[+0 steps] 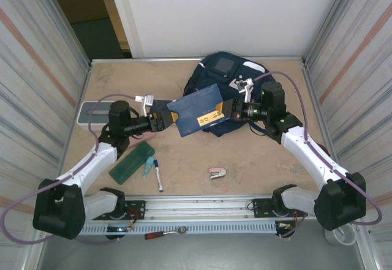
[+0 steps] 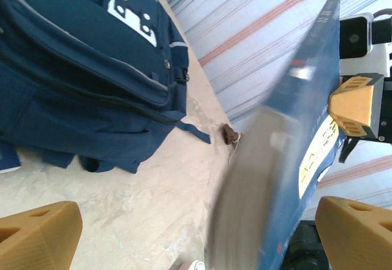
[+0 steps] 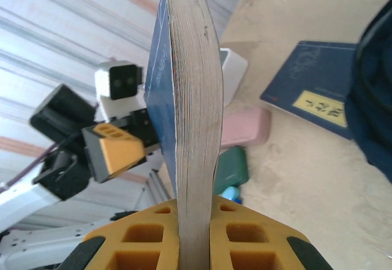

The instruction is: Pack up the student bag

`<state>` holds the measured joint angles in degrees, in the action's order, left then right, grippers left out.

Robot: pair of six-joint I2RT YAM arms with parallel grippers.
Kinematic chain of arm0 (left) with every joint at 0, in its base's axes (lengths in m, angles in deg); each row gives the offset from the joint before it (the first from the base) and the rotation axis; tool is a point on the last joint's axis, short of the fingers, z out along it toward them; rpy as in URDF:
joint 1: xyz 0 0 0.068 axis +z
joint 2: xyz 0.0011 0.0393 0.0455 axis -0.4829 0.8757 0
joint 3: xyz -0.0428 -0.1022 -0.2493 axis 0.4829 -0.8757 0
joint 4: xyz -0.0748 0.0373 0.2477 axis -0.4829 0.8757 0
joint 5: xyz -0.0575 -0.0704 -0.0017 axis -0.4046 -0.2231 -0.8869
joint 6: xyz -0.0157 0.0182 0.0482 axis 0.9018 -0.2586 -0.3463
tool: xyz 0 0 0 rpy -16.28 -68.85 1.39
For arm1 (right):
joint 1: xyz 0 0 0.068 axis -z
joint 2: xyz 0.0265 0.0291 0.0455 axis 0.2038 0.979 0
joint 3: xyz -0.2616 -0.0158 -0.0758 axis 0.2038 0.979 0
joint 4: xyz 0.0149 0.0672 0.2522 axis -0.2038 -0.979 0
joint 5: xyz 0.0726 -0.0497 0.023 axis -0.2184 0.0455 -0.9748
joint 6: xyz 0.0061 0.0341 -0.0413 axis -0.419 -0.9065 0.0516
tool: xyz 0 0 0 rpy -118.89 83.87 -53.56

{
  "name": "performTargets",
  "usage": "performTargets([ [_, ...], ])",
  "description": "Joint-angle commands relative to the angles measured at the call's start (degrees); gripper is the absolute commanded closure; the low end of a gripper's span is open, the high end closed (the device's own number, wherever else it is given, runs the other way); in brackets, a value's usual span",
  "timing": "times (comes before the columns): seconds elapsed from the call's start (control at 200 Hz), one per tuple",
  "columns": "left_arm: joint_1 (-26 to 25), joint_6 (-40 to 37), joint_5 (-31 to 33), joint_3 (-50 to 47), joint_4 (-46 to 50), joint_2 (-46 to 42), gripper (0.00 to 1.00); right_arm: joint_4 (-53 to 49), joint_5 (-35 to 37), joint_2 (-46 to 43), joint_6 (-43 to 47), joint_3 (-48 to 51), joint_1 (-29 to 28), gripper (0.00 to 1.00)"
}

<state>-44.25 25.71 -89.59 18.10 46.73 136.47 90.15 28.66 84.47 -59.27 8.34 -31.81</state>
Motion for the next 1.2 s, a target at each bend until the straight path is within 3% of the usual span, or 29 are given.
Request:
performTargets([
  [0.0, -0.2, 3.9, -5.1, 1.9, -7.9, 2.2, 0.11, 6.5, -2.8, 0.9, -4.6, -2.4, -1.2, 1.00],
  [0.075, -0.6, 5.5, -5.9, 1.9, -11.5, 3.7, 0.25, 7.8, -2.8, 2.1, -5.2, -2.4, -2.0, 1.00],
  [0.276, -0.8, 5.2, -5.9, 2.5, -12.3, 4.1, 0.84, 6.2, -0.7, 6.0, -4.6, -2.9, -2.2, 1.00],
  [0.306, -0.7, 4.7, -5.3, 2.6, -11.0, 3.6, 0.93, 3.9, 0.0, 6.5, -3.5, -3.7, -1.9, 0.93],
  [0.341, -0.3, 4.1, -4.3, 2.8, -8.9, 3.0, 1.00, -0.6, 1.7, 6.9, -0.8, -4.9, -1.4, 0.76],
  [0.396, 0.7, 3.6, -2.0, 3.0, -4.2, 1.8, 1.00, -12.0, 9.5, 6.9, 6.4, -8.1, -0.5, 0.51],
  [0.476, 3.0, 2.9, 2.4, 3.4, 4.6, -0.5, 1.00, -25.3, 28.3, 7.3, 17.5, -12.3, -1.5, 0.30],
  [0.506, 4.0, 2.6, 4.2, 3.5, 7.9, -1.4, 1.00, -27.7, 33.9, 8.0, 20.7, -13.4, -2.3, 0.26],
  [0.631, 6.6, 2.1, 8.3, 2.4, 12.9, -5.6, 1.00, -29.9, 46.8, 13.1, 30.3, -16.2, -5.0, 0.24],
  [0.862, 7.1, -1.3, 11.1, 3.9, 20.5, -9.6, 1.00, -28.6, 56.7, 27.2, 43.6, -24.4, -8.3, 0.24],
  [1.197, 7.5, -2.6, 12.0, 3.5, 24.9, -12.2, 1.00, -32.0, 59.0, 46.8, 52.7, -38.1, -10.6, 0.23],
])
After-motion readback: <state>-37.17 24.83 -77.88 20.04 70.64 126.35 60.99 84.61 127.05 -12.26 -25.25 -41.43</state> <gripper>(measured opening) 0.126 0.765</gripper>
